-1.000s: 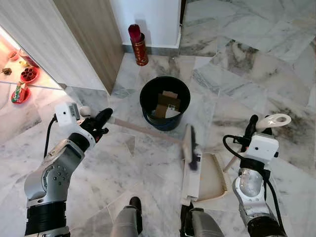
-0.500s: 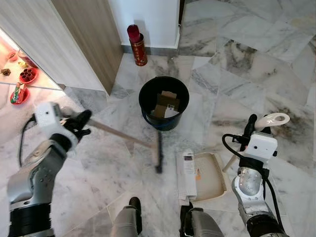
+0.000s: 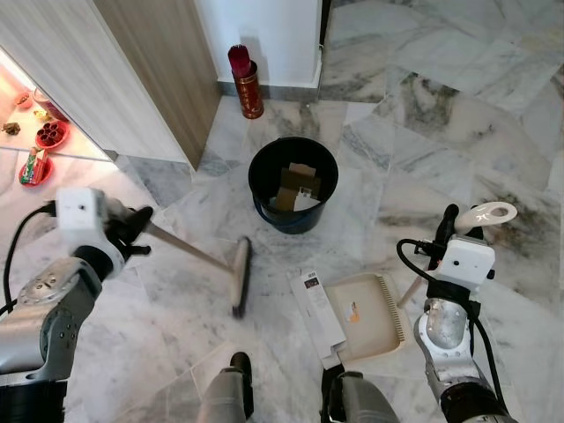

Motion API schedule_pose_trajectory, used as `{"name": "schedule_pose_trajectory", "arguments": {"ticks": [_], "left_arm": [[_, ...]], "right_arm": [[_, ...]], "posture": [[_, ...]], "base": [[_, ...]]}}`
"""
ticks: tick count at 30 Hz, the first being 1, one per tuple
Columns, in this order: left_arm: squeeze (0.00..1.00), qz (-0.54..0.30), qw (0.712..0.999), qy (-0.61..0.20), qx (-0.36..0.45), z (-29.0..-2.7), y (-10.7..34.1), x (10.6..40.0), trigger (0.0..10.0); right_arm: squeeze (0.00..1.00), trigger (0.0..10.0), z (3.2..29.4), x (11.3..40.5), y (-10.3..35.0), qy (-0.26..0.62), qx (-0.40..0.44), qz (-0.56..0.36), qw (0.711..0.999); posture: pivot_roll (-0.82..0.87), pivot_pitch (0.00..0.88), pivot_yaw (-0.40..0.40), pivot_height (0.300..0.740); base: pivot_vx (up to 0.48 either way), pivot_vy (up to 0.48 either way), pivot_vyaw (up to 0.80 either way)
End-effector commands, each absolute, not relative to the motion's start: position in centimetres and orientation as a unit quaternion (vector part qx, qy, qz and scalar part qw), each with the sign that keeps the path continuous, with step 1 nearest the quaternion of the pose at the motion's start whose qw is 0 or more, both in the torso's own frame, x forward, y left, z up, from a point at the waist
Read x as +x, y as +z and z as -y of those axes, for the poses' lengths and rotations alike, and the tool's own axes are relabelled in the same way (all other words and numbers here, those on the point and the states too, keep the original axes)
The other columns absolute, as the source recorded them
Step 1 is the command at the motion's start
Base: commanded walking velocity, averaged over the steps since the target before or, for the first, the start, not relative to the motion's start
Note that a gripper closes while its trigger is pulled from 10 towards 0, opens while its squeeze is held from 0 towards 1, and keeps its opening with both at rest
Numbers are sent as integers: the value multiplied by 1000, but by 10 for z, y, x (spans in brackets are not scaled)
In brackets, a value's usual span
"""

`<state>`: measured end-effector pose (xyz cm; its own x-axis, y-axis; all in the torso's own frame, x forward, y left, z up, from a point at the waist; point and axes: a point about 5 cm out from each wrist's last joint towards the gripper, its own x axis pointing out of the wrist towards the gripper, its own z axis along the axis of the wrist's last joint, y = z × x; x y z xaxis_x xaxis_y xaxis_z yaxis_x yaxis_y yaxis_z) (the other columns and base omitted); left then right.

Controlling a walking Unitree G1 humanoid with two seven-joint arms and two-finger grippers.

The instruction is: Sweep floor

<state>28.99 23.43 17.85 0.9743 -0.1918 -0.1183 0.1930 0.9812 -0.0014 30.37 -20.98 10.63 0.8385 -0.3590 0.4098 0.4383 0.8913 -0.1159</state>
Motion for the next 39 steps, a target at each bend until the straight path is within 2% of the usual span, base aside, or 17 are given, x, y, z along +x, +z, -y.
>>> {"name": "schedule_pose_trajectory", "arguments": {"ticks": [1, 4, 14, 23, 30, 39], "left_arm": [[0, -108, 990, -79, 35, -241, 162, 284, 10000], [0, -118, 989, -86, 24, -238, 158, 282, 10000], [0, -188, 946, -258, -64, -200, 151, 262, 10000], [0, -189, 923, -316, -115, -181, 159, 256, 10000], [0, -180, 921, -323, -120, -173, 163, 260, 10000], [0, -113, 958, -244, -97, -180, 180, 282, 10000]], "right_arm": [[0, 10000, 213, 297, 90, -211, -112, 155, 959], [0, 10000, 214, 297, 90, -211, -112, 155, 959], [0, 10000, 215, 296, 90, -213, -114, 156, 958], [0, 10000, 215, 295, 89, -215, -114, 156, 957], [0, 10000, 215, 295, 89, -216, -113, 155, 957], [0, 10000, 211, 298, 87, -209, -75, 146, 964]], "posture": [[239, 342, 78, 740], [238, 343, 78, 740], [233, 351, 81, 740], [233, 357, 87, 740], [231, 355, 90, 740], [234, 329, 90, 740]], "base": [[0, 0, 0], [0, 0, 0], [0, 0, 0], [0, 0, 0], [0, 0, 0], [0, 0, 0]]}}
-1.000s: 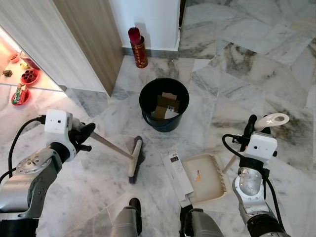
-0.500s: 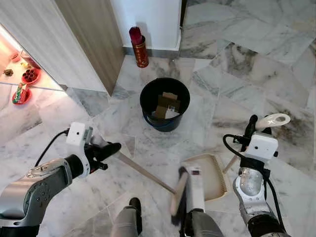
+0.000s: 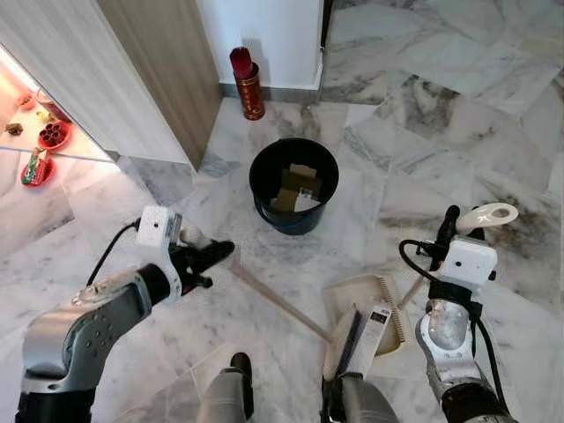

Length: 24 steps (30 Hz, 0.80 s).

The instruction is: Sweep floor

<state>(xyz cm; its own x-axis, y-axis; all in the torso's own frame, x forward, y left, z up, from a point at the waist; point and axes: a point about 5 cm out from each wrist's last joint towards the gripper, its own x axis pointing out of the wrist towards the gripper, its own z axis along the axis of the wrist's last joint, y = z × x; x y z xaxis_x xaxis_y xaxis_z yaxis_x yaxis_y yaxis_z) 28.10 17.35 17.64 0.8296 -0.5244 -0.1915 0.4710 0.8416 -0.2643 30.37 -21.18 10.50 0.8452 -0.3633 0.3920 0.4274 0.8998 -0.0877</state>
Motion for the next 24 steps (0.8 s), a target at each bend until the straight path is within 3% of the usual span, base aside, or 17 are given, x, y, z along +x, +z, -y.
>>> {"name": "schedule_pose_trajectory", "arguments": {"ticks": [1, 18, 24], "left_arm": [[0, -101, 964, -229, -92, -183, 183, 285, 10000], [0, -21, 991, -124, -53, -212, 202, 310, 10000], [0, -5, 998, -65, -4, -227, 206, 316, 10000]], "right_arm": [[0, 10000, 211, 299, 88, -211, -66, 145, 964], [0, 10000, 217, 314, 98, -209, -5, 142, 968], [0, 10000, 220, 314, 96, -205, 14, 136, 969]], "posture": [[233, 322, 89, 740], [228, 227, 67, 740], [229, 199, 64, 740]], "base": [[0, 0, 0], [0, 0, 0], [0, 0, 0]]}}
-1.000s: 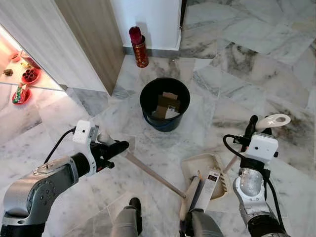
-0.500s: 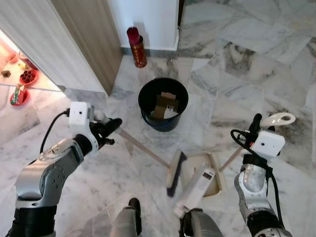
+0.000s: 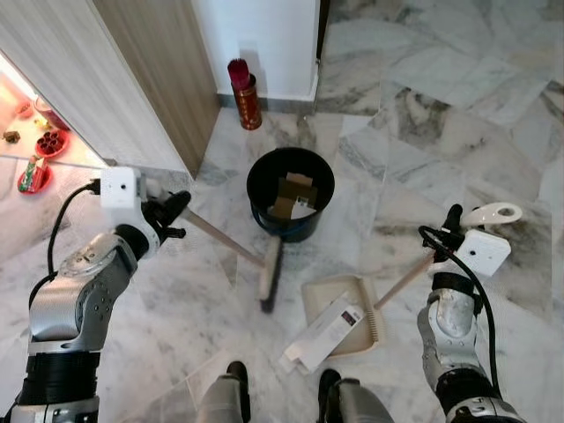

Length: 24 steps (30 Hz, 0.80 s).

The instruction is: Sweep floor

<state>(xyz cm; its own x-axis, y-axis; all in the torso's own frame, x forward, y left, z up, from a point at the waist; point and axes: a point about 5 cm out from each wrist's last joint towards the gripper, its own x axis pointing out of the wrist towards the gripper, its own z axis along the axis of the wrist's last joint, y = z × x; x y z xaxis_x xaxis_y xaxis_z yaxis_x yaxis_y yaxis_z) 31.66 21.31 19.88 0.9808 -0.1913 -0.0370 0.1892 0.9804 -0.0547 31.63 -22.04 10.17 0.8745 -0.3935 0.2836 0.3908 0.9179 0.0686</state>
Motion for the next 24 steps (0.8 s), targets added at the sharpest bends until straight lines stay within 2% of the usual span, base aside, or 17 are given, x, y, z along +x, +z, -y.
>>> {"name": "schedule_pose_trajectory", "arguments": {"ticks": [1, 14, 24], "left_arm": [[0, -9, 998, -57, 20, -231, 205, 317, 10000], [0, -18, 992, 17, 127, -248, 190, 322, 10000], [0, -9, 991, 60, 120, -253, 181, 322, 10000]], "right_arm": [[0, 10000, 220, 314, 95, -203, 16, 135, 970], [0, 10000, 223, 313, 90, -223, 63, 123, 965], [0, 10000, 228, 311, 82, -251, 156, 103, 950]], "posture": [[230, 195, 63, 740], [212, 158, 55, 740], [187, 151, 50, 740]], "base": [[0, 0, 0], [0, 0, 0], [0, 0, 0]]}}
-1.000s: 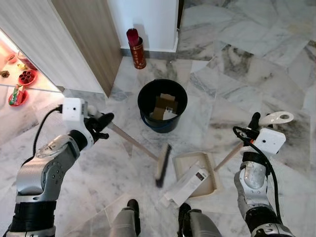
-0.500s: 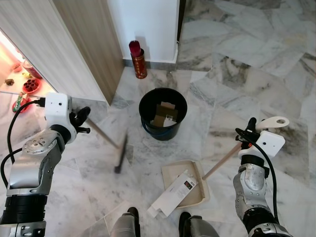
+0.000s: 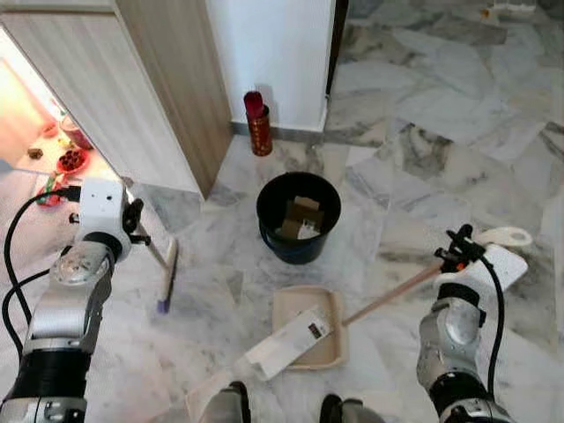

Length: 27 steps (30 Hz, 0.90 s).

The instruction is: Sweep floor

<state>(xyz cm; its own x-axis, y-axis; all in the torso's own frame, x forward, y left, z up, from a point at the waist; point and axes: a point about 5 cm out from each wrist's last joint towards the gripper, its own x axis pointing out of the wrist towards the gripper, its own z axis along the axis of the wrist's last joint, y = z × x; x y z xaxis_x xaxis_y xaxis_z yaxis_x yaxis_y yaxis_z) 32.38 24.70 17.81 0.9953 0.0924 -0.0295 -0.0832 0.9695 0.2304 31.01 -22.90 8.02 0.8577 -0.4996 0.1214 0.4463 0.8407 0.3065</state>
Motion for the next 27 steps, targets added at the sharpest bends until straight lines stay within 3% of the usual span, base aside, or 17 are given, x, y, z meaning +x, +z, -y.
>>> {"name": "schedule_pose_trajectory", "arguments": {"ticks": [1, 14, 21, 24, 27], "left_arm": [[0, -7, 991, 65, 118, -253, 180, 323, 10000], [0, 8, 991, 77, 111, -250, 175, 324, 10000], [0, 14, 991, 66, 111, -244, 172, 326, 10000], [0, 13, 992, 66, 109, -243, 170, 327, 10000], [0, 16, 992, 65, 106, -242, 171, 328, 10000]], "right_arm": [[0, 10000, 227, 310, 79, -256, 181, 96, 945], [0, 10000, 229, 302, 57, -282, 324, 62, 901], [0, 10000, 216, 302, 45, -235, 436, 34, 868], [0, 10000, 214, 300, 41, -229, 451, 26, 862], [0, 10000, 217, 299, 46, -210, 411, 40, 886]], "posture": [[183, 151, 48, 740], [173, 147, 46, 740], [165, 137, 46, 740], [159, 132, 47, 740], [156, 130, 47, 740]], "base": [[0, 0, 0], [0, 0, 0], [0, 0, 0], [0, 0, 0], [0, 0, 0]]}}
